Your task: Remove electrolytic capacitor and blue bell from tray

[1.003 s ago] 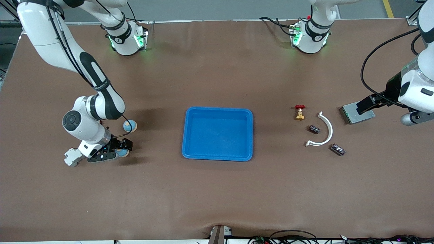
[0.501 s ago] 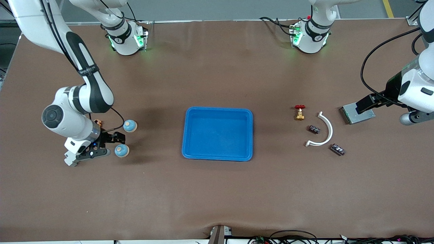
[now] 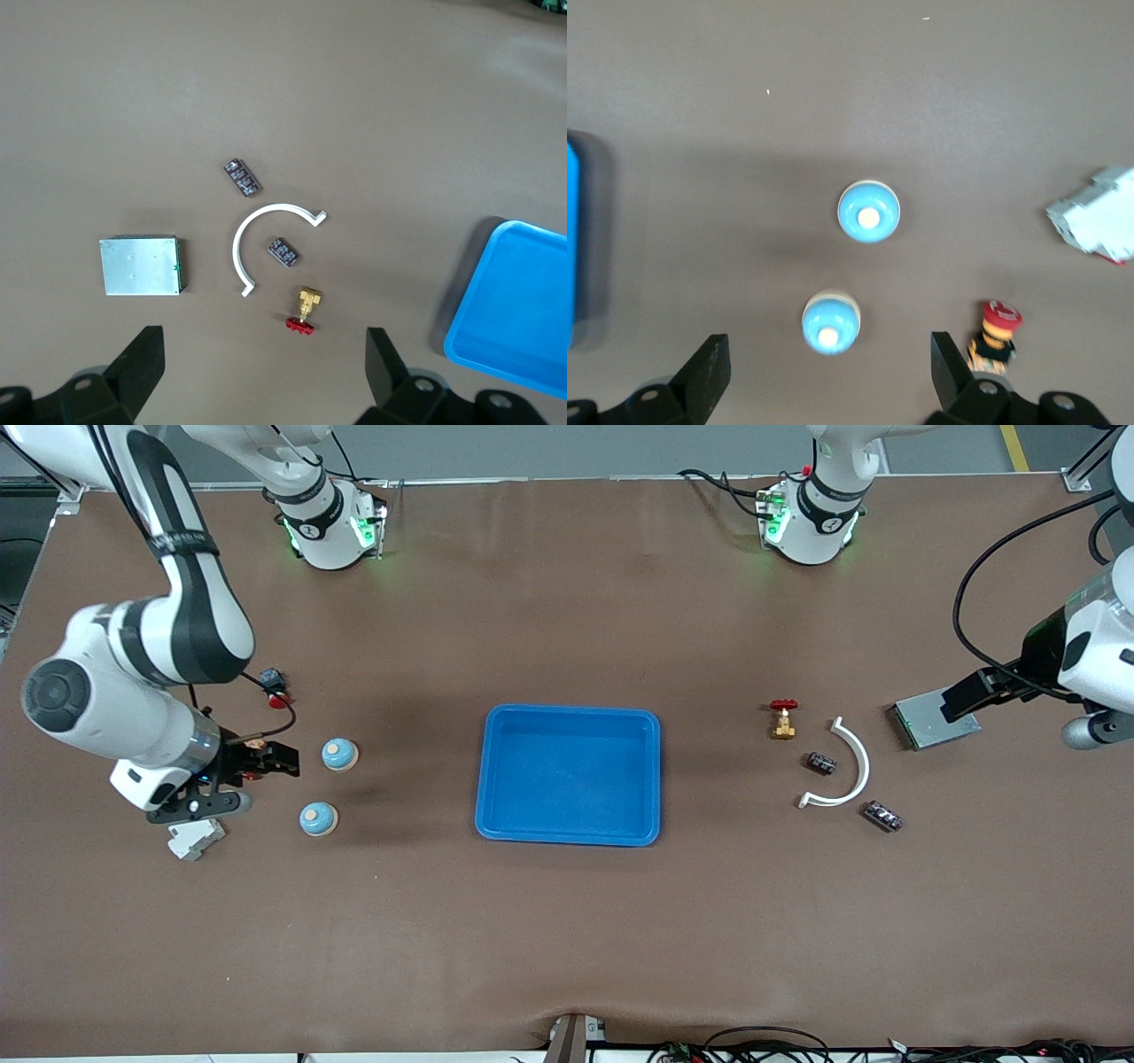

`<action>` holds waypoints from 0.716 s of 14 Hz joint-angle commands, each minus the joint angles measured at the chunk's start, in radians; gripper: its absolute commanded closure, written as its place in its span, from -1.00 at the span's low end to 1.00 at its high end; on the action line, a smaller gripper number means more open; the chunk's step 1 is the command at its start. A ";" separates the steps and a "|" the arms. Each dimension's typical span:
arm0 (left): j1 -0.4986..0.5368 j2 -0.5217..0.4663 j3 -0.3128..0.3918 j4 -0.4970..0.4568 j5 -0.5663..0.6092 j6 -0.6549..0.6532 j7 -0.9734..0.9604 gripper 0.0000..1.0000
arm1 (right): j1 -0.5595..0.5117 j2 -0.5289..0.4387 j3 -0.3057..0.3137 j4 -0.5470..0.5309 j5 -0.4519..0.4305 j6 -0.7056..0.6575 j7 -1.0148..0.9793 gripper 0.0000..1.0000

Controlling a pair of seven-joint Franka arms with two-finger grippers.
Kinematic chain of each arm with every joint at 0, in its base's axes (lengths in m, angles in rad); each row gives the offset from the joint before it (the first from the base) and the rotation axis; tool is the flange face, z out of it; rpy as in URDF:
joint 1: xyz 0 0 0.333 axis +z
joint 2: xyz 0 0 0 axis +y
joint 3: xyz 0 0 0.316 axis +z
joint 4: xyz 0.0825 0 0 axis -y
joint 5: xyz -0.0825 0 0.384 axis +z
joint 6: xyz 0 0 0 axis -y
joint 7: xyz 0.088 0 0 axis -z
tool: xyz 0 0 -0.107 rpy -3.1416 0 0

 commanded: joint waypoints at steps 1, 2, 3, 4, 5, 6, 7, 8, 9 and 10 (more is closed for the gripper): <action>0.002 -0.084 0.038 -0.085 -0.067 0.005 0.023 -1.00 | 0.004 -0.020 0.011 0.097 0.017 -0.139 0.058 -1.00; 0.002 -0.102 0.044 -0.107 -0.068 0.013 0.022 -1.00 | 0.012 -0.020 0.010 0.144 0.016 -0.191 0.076 -1.00; 0.000 -0.117 0.056 -0.122 -0.067 0.028 0.002 -1.00 | 0.015 -0.020 0.011 0.181 0.016 -0.229 0.111 -1.00; 0.005 -0.130 0.058 -0.131 -0.068 0.046 0.006 -1.00 | 0.032 -0.020 0.011 0.218 0.008 -0.265 0.162 -1.00; 0.006 -0.151 0.061 -0.139 -0.070 0.053 0.012 -1.00 | 0.048 -0.020 0.010 0.255 0.003 -0.306 0.196 -1.00; 0.006 -0.180 0.061 -0.163 -0.071 0.056 0.009 -1.00 | 0.058 -0.020 0.008 0.283 0.002 -0.338 0.226 -1.00; 0.006 -0.202 0.061 -0.194 -0.074 0.053 0.015 -1.00 | 0.058 -0.020 0.008 0.313 0.002 -0.367 0.255 -1.00; 0.005 -0.237 0.061 -0.240 -0.090 0.060 0.018 -1.00 | 0.058 -0.022 0.006 0.336 0.002 -0.393 0.262 -1.00; -0.001 -0.246 0.061 -0.251 -0.097 0.095 0.017 -1.00 | 0.056 -0.023 0.003 0.352 0.002 -0.416 0.262 -1.00; -0.009 -0.251 0.064 -0.256 -0.097 0.111 0.020 -1.00 | 0.050 -0.034 0.000 0.365 0.000 -0.430 0.260 -1.00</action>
